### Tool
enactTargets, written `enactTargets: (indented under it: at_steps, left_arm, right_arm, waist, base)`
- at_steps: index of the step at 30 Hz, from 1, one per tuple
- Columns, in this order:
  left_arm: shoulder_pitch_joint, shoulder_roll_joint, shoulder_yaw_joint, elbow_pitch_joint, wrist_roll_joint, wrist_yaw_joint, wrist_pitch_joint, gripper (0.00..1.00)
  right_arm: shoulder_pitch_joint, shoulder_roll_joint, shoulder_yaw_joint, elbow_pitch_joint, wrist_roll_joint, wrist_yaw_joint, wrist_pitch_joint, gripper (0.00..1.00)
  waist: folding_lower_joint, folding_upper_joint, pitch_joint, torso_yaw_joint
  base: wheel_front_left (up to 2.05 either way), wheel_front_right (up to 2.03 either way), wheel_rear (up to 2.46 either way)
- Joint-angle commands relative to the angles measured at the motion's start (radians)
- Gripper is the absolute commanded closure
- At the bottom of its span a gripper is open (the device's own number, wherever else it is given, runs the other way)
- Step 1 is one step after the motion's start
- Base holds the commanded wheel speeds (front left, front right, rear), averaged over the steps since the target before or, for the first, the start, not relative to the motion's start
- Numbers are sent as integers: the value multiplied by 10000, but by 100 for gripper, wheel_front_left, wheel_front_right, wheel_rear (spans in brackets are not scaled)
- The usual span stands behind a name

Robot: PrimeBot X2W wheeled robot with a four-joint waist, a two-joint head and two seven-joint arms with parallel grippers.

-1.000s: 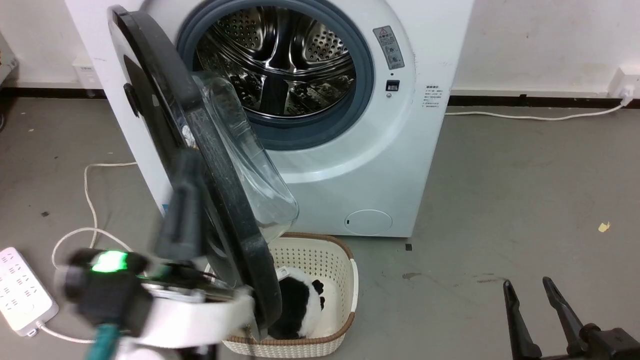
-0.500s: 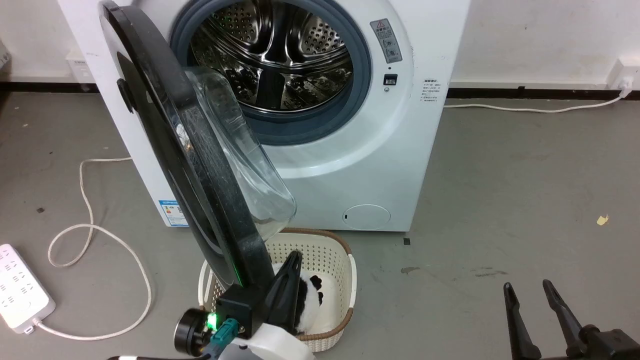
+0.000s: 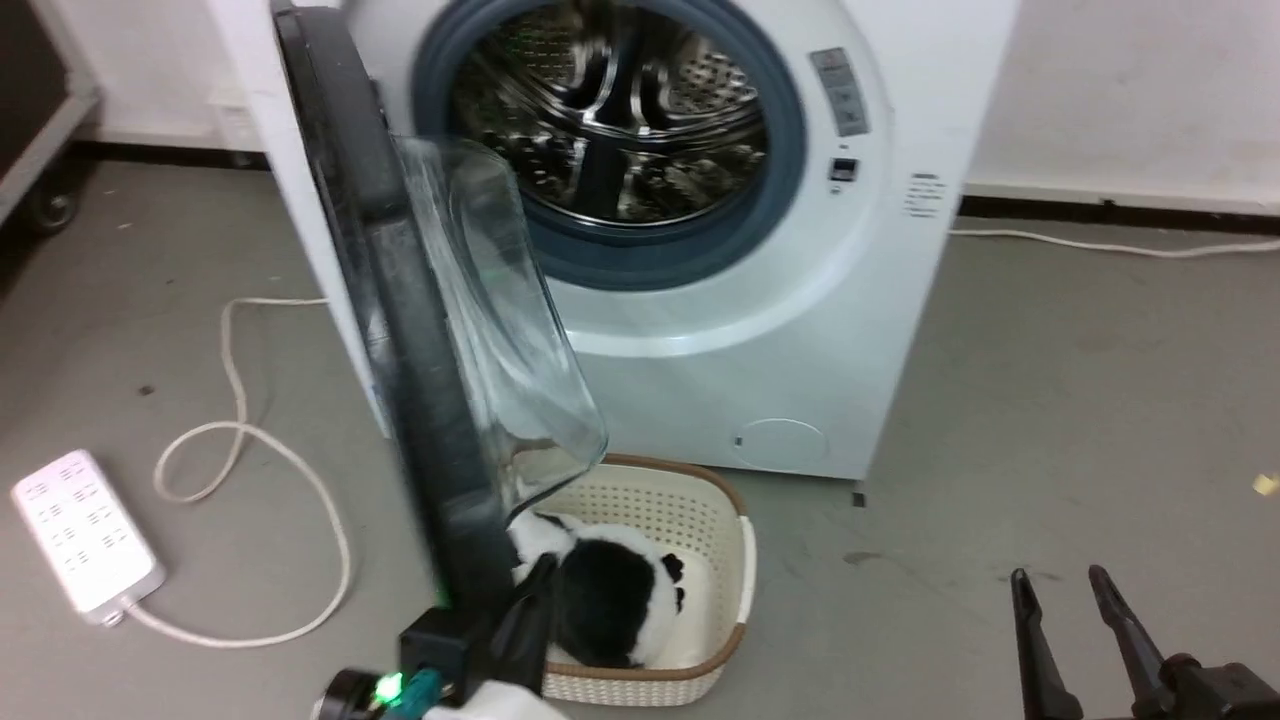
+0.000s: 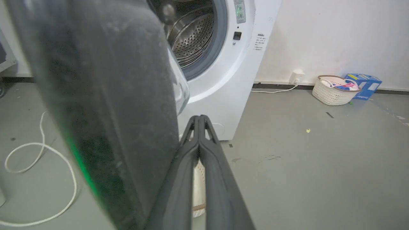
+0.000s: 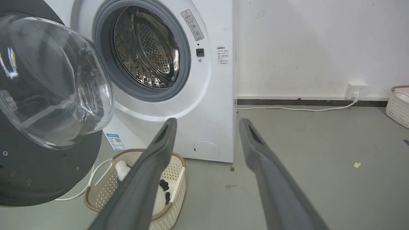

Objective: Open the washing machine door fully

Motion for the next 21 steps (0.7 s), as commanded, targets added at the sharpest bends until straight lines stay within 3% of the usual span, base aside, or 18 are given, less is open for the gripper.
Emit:
enactTargets:
  at_steps: [1, 14, 21]
  left_arm:
    - [165, 252, 269, 48, -52, 180, -67, 100]
    - [133, 1420, 1984, -201, -677, 607, -10, 100]
    - [-759, 2333, 2829, 172, -1037, 456, 334, 100]
  right_arm:
    - [-26, 39, 28, 37, 77, 10, -55, 0]
    - [-2, 39, 333, 96, 59, 10, 20, 0]
    - [-295, 39, 431, -150, -158, 10, 226, 0]
  waist:
    - [0, -1, -52, 265]
    - [0, -1, 203, 1582]
    - [0, -1, 1001, 1878]
  base:
    - [0, 0, 0]
    - [0, 0, 0]
    - [0, 0, 0]
